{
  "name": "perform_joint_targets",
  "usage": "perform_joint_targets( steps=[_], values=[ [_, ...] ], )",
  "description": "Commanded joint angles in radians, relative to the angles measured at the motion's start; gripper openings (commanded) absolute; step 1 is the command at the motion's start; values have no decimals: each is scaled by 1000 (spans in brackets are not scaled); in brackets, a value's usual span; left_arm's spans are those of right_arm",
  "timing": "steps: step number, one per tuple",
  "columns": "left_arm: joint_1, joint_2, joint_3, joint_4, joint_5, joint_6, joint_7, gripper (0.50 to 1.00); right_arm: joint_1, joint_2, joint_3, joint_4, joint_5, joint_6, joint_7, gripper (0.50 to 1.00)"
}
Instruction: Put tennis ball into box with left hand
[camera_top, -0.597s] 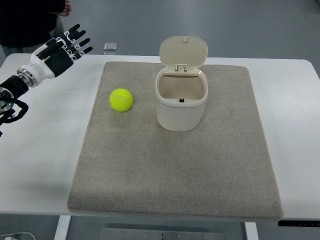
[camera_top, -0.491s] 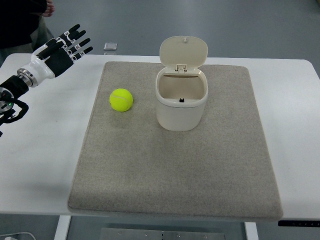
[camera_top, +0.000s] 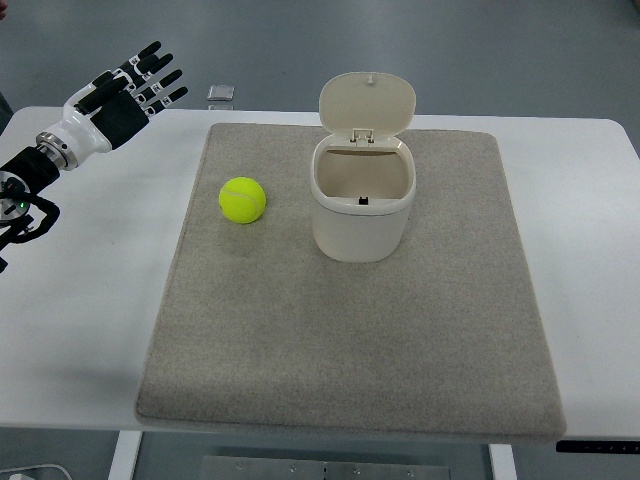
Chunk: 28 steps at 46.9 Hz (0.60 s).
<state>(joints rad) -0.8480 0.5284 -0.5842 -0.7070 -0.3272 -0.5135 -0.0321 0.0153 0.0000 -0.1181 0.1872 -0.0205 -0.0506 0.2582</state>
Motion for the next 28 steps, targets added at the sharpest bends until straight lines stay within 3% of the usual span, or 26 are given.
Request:
perform_joint_targets(
  steps=[1,8,18,28],
  values=[
    [-2,4,3,3,3,-11,0,994,0,0,0,0,1,0,0,938],
    [-11,8,4,18,97,-25,-2,994,0,0,0,0,1,0,0,938],
    [-20,13,-85,32,577,-25,-45,994,0,0,0,0,1,0,0,938],
    [-20,102,-86,-61,825,-28,-120,994,0,0,0,0,1,0,0,938]
  ],
)
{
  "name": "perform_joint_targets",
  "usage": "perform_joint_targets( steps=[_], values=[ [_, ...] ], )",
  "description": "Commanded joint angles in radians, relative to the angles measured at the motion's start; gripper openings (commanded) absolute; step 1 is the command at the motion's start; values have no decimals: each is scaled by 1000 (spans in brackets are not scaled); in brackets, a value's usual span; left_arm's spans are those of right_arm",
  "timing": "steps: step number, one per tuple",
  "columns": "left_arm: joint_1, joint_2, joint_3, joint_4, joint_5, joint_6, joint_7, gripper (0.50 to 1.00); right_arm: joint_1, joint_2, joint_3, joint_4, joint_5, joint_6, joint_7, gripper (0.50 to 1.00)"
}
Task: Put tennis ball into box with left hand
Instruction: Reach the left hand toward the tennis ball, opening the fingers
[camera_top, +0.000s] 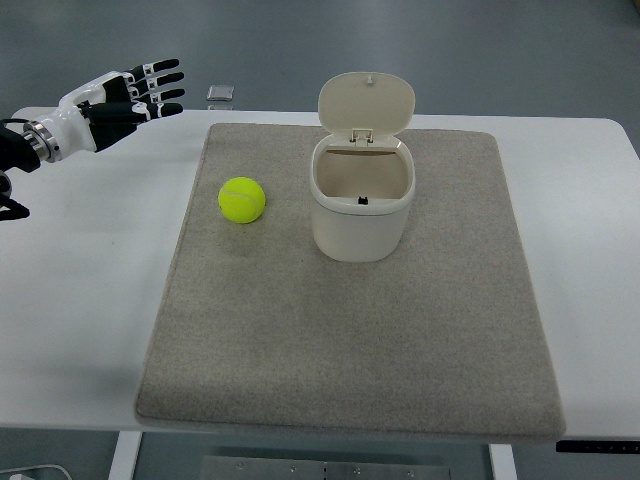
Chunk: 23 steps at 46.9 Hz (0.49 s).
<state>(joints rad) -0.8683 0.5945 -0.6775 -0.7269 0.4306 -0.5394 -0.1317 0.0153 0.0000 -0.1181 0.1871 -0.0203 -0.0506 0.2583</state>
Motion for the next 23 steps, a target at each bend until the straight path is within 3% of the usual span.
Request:
perform_joint_targets(
  steps=[1,14,23],
  values=[
    [0,48,7,-55,94,-1,-25,994,0,0,0,0,0,0,1,938],
    [0,131,9,-186,506,13,-106,992,0,0,0,0,0,0,1,938],
    [-1,146,13,-298,735,16,-117,992,0,0,0,0,-1,0,-1,938]
  ],
)
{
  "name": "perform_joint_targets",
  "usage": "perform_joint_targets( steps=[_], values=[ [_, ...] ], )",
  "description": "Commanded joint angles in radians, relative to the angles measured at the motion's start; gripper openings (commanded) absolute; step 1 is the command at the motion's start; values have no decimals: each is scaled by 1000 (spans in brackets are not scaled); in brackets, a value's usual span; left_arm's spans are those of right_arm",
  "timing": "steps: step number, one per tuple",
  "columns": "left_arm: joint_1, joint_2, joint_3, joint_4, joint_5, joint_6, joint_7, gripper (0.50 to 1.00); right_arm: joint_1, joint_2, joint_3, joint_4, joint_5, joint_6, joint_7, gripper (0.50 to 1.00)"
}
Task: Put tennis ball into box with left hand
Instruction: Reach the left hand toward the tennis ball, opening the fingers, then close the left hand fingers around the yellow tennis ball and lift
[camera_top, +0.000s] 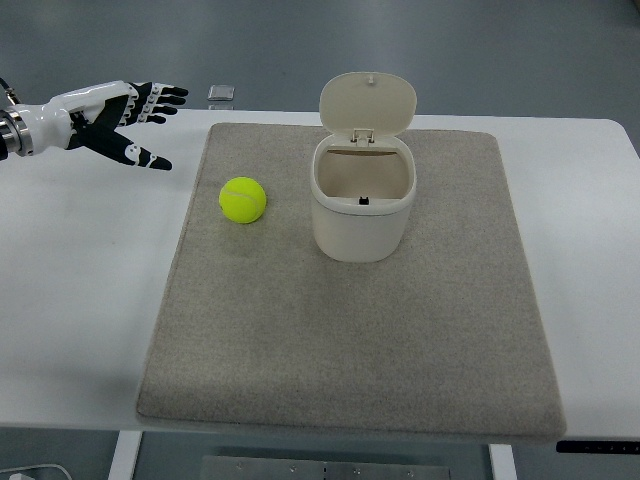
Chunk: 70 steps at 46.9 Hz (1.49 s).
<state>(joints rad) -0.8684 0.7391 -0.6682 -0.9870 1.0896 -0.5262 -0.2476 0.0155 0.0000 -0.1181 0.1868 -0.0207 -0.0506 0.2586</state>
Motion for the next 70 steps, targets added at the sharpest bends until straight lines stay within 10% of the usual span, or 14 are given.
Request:
perform_joint_targets(
  steps=[1,20,45,70],
  values=[
    [-3,2,8,-48,98,5,-2,992,0,0,0,0,1,0,-1,938],
    [-7,-46,119,-153,431,244,-2,988,0,0,0,0,-1,0,-1,938],
    [-37,-179,216,-90,622,367,1,966,0,0,0,0,1,0,1,938],
    [-37,-181,257,-65,684,433,2,668,0,0,0,0,1,0,-1,940]
  ],
)
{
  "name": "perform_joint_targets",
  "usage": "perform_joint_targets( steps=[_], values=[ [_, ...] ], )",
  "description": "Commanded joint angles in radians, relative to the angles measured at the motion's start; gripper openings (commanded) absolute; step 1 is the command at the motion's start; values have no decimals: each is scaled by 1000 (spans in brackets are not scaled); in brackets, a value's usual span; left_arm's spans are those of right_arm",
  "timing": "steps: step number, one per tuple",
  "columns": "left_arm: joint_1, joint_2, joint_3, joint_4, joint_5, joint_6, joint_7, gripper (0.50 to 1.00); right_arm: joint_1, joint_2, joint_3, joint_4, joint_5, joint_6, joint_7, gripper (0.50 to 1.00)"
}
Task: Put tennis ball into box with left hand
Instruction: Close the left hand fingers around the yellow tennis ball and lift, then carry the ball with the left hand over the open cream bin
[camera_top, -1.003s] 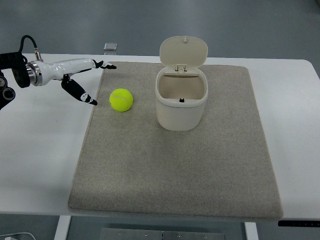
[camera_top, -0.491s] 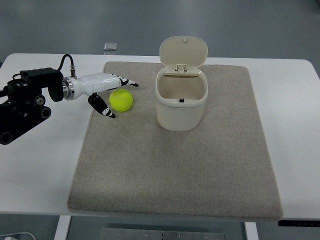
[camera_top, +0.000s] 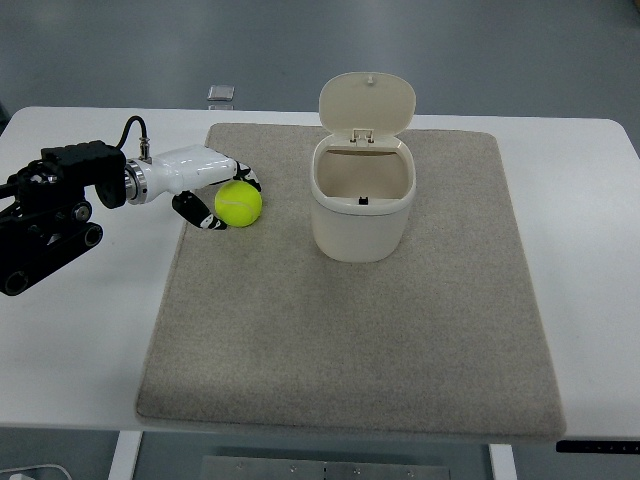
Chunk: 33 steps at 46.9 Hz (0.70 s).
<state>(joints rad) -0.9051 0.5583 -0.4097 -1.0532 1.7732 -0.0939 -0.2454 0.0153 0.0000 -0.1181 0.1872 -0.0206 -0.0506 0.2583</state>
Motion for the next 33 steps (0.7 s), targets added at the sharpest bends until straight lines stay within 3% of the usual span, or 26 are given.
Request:
perform_joint_targets(
  steps=[1,5,8,15,22,33],
  values=[
    [0,0,-1,1,0,0,0,664,0,0,0,0,1,0,1,938],
    [0,0,-1,-1,0,0,0,596,0,0,0,0,1,0,-1,938],
    [-4,2,-1,-7,0,0,0,504,0,0,0,0,-1,0,-1,938],
    [-28,29,-9,-65,-5,0,-6,500,0,0,0,0,-1,0,-1,940],
    [-57,169,-17,-209,-6,10,-52,500,0,0,0,0,-1,0,-1,938],
    [-126,313,-3,-424,28,174,-138,500,0,0,0,0,-1,0,-1,938]
  ],
)
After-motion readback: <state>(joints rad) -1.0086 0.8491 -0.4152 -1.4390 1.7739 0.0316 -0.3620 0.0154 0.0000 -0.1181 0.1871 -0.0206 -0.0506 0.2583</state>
